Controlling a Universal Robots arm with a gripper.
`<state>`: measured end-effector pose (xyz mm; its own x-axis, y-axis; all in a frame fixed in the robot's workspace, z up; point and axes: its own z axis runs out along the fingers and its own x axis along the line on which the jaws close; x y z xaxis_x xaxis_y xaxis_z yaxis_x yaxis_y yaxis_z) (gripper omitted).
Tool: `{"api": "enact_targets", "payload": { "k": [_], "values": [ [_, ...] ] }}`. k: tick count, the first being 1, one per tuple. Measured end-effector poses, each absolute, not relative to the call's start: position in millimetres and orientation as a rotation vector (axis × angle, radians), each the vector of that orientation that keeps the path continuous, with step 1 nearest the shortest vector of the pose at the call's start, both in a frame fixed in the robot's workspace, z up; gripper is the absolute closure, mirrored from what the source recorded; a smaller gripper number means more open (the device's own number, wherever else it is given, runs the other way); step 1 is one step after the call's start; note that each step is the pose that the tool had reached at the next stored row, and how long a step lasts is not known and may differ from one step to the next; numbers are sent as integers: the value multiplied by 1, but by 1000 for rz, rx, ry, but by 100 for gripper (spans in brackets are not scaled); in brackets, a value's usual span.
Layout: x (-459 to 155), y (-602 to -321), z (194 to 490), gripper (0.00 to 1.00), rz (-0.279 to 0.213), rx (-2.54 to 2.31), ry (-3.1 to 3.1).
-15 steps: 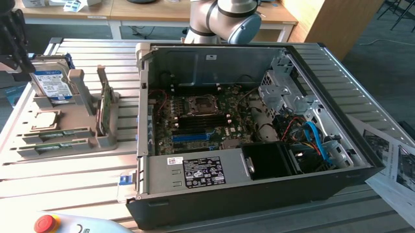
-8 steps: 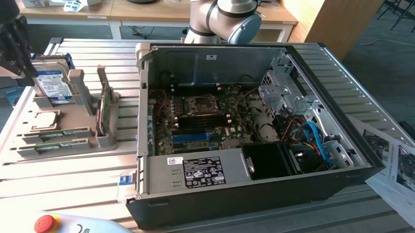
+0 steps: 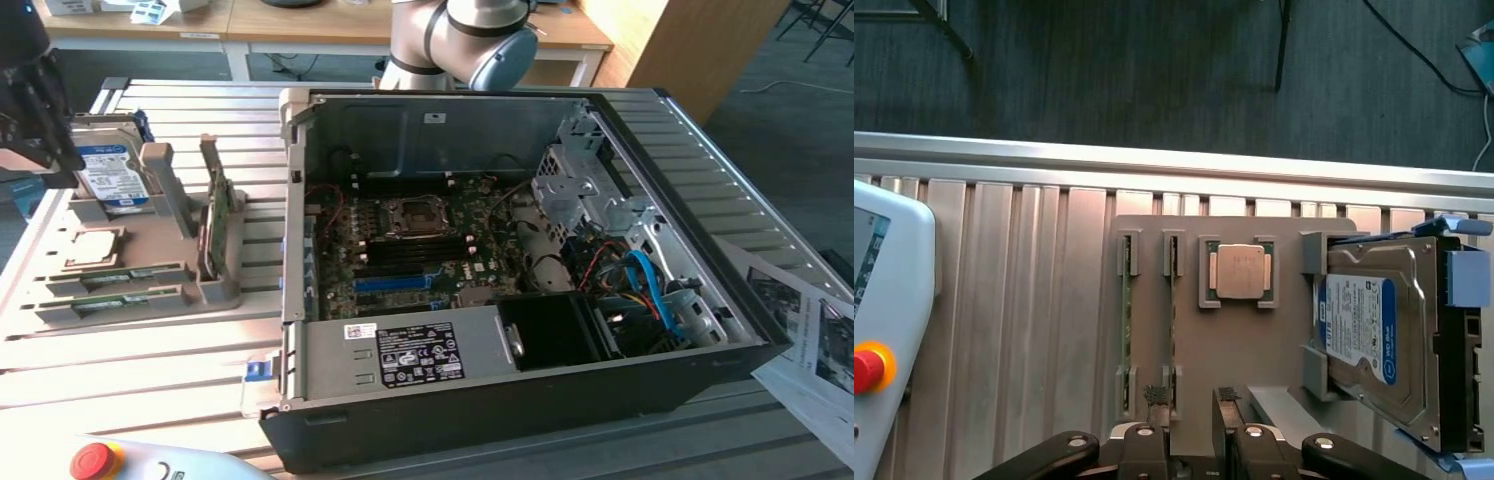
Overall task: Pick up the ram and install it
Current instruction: 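Pick up the ram and move it above insertion slot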
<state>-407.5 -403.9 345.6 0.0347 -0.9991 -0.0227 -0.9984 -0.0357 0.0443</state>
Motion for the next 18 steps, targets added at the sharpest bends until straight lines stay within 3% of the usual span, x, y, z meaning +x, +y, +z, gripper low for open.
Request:
{"api": "enact_targets", "payload": {
  "k": [18],
  "values": [
    [-408,-404,318,69,-74,2248,-2170]
  ]
}}
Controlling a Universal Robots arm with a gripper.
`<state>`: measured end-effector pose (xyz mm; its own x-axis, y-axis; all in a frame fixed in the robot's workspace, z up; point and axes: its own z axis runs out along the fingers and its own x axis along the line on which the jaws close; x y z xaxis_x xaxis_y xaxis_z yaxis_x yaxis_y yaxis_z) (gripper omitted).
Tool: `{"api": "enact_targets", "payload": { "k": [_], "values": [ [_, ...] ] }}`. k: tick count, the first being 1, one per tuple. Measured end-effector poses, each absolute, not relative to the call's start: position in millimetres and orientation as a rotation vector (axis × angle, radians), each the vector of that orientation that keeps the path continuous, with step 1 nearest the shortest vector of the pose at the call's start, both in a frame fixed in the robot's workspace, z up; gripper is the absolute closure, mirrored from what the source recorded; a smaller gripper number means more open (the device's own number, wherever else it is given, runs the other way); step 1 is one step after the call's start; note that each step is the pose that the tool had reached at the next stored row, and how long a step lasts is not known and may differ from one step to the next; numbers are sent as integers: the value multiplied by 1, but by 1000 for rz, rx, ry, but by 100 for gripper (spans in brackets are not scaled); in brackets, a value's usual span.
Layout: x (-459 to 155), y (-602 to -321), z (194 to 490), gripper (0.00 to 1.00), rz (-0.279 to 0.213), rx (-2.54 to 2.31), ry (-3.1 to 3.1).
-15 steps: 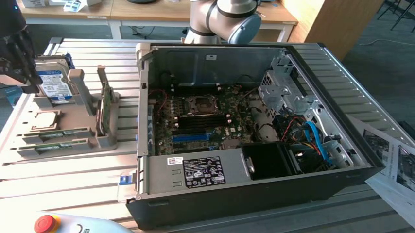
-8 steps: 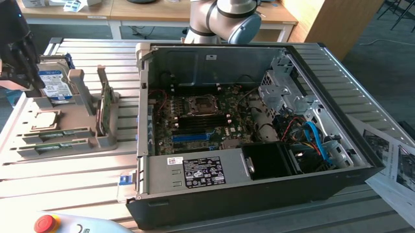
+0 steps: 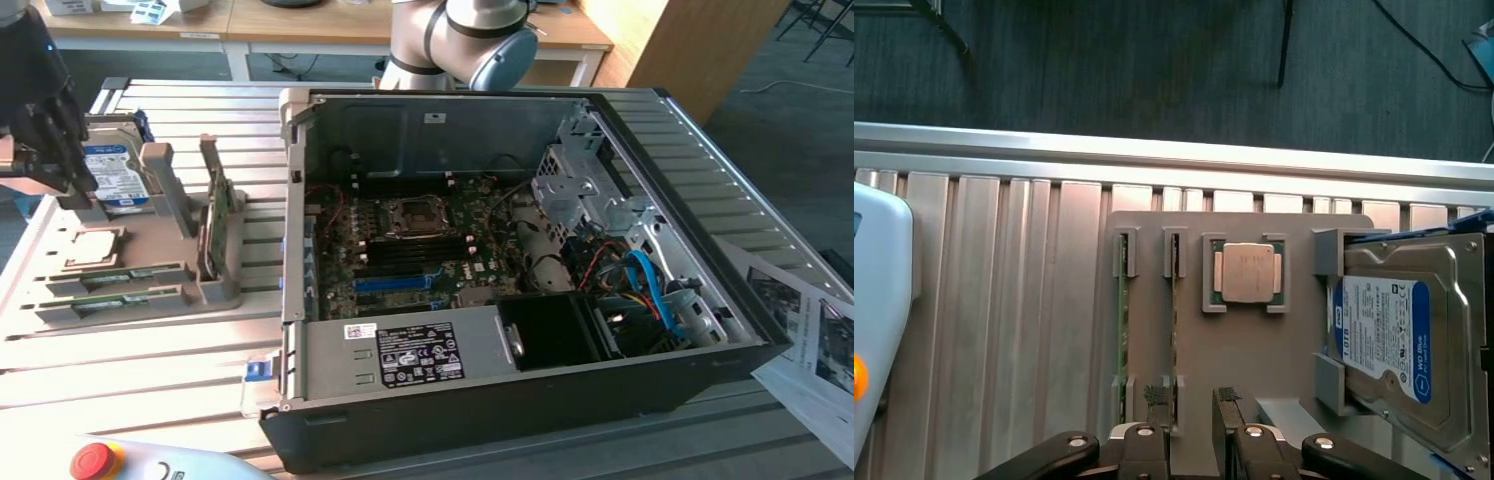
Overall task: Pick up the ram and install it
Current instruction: 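Pick up the ram and move it above insertion slot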
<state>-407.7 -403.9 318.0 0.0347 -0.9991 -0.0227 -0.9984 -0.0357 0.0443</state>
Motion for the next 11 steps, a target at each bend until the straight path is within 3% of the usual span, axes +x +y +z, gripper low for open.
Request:
{"api": "enact_targets", "payload": {
  "k": [11],
  "values": [
    [-408,-404,302,69,-74,2248,-2170]
  ]
}}
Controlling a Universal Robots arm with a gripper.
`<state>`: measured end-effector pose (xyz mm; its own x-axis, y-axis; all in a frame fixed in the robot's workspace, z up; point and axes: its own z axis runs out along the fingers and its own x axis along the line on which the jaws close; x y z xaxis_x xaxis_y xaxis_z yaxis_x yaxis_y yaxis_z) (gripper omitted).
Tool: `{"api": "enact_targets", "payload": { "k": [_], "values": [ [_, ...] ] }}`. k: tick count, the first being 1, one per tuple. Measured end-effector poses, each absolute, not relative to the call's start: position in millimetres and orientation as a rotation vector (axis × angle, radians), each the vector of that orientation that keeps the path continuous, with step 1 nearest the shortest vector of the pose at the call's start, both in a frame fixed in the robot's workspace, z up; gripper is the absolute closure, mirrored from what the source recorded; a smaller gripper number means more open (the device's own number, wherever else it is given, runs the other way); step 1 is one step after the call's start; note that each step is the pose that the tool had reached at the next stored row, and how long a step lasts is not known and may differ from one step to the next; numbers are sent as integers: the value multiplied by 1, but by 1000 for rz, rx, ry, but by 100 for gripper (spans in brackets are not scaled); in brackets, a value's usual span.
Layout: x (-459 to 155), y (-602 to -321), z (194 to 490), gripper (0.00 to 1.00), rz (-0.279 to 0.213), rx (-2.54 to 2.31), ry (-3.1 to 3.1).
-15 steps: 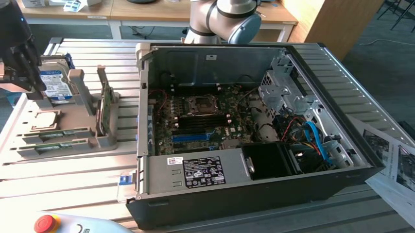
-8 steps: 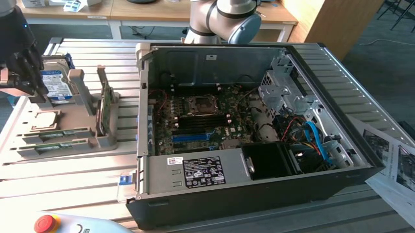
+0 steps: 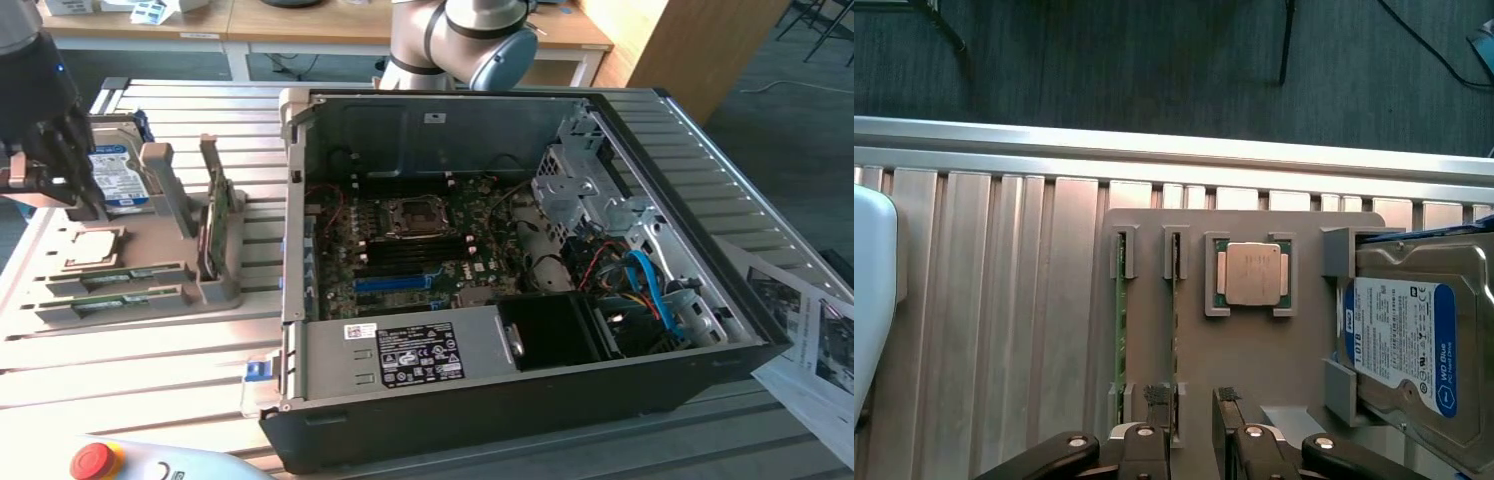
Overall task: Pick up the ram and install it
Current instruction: 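Pick up the ram and move it above insertion slot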
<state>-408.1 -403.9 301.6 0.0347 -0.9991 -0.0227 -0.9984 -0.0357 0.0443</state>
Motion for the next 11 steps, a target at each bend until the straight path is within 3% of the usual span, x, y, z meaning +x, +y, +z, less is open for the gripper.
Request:
{"api": "enact_targets", "payload": {
  "k": [11],
  "values": [
    [-409,-404,284,69,-74,2248,-2170]
  ]
}}
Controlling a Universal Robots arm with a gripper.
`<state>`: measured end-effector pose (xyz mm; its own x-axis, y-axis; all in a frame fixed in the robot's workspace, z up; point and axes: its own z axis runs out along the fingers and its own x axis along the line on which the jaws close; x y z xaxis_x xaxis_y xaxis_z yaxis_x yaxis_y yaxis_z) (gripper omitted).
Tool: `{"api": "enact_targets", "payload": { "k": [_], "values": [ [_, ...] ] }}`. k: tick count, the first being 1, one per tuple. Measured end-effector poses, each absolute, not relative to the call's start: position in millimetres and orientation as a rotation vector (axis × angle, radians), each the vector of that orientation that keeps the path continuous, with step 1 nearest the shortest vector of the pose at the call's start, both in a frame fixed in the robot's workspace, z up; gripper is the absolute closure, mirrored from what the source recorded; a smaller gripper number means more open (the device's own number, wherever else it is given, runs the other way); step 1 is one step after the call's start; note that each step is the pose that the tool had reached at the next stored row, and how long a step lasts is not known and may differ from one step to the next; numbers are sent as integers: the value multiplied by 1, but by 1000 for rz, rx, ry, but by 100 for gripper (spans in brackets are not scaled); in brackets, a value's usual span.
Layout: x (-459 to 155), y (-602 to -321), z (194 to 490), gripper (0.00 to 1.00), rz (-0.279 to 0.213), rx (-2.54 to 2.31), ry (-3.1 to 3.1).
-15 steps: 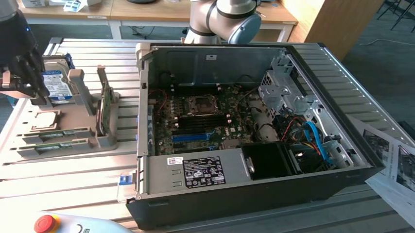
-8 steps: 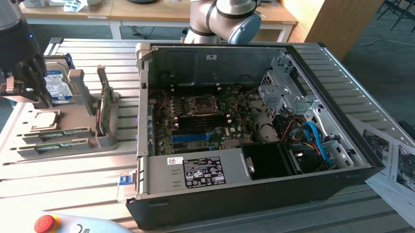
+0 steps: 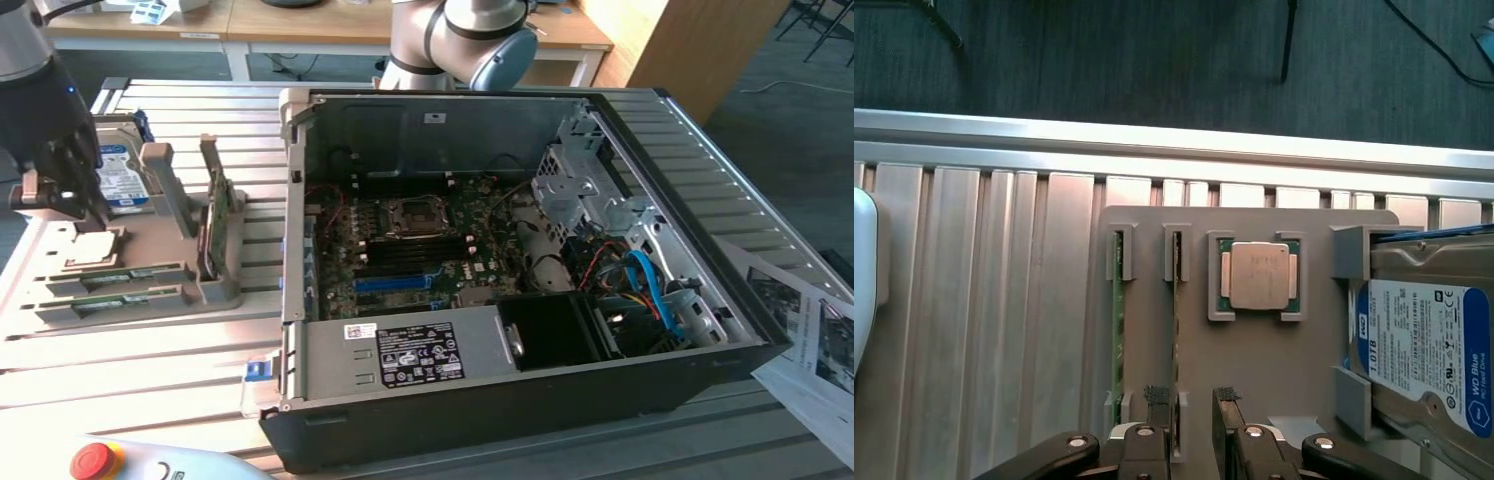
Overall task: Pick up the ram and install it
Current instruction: 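Pick up the ram and move it above insertion slot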
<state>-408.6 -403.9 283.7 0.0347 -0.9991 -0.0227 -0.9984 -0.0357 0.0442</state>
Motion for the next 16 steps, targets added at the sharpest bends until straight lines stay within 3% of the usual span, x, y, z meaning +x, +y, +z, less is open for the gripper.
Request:
{"api": "enact_targets", "payload": {
  "k": [16],
  "values": [
    [-410,-404,264,69,-74,2248,-2170]
  ]
}}
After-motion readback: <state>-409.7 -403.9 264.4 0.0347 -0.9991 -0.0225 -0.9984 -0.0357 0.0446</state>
